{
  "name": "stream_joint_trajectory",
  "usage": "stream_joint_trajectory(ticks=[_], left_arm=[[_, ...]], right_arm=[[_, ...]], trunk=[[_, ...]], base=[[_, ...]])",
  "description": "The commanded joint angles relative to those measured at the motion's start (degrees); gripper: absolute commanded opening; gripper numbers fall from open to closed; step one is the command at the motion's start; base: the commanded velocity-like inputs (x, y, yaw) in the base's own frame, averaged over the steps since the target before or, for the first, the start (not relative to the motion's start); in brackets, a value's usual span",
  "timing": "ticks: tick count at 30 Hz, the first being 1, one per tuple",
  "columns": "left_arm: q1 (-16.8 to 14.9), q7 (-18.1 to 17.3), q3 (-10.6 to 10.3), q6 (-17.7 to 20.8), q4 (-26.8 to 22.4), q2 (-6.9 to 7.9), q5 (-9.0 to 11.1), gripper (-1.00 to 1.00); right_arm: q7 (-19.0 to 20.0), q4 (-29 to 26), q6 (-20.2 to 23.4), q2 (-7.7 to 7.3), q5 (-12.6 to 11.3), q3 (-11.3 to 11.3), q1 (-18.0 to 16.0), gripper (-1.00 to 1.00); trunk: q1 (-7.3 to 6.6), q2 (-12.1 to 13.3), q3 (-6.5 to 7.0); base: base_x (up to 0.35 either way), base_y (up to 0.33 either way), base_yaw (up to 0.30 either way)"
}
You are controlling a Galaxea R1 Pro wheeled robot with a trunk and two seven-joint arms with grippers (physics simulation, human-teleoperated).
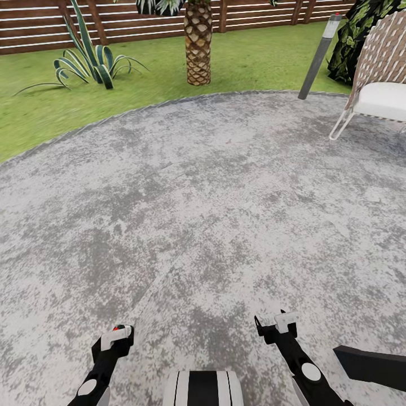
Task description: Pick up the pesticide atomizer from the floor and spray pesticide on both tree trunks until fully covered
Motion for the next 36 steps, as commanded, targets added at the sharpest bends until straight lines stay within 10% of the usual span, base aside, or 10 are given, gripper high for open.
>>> stream_joint_trajectory(ticks=[1, 8, 9, 36], left_arm=[[-0.02, 0.03, -0.15, -0.18, 0.04, 0.03, 0.55, 1.00], [-0.02, 0.03, -0.15, -0.18, 0.00, 0.02, 0.55, 1.00], [-0.02, 0.03, -0.15, -0.18, -0.02, 0.03, 0.55, -1.00], [-0.02, 0.03, -0.33, -0.26, -0.13, -0.03, 0.55, -1.00]], right_arm=[[-0.03, 0.02, -0.16, -0.05, 0.04, 0.10, -0.02, 1.00], [-0.03, 0.02, -0.16, -0.05, 0.03, 0.10, -0.02, 1.00], [-0.03, 0.02, -0.17, -0.05, 0.04, 0.10, -0.02, 1.00], [-0.03, 0.05, -0.15, -0.05, 0.05, 0.10, -0.01, 1.00]], trunk=[[-0.01, -0.01, -0.03], [-0.01, -0.01, -0.03], [-0.01, -0.01, -0.03], [-0.01, -0.01, -0.03]], base=[[0.000, 0.000, 0.000], [0.000, 0.000, 0.000], [0.000, 0.000, 0.000], [0.000, 0.000, 0.000]])
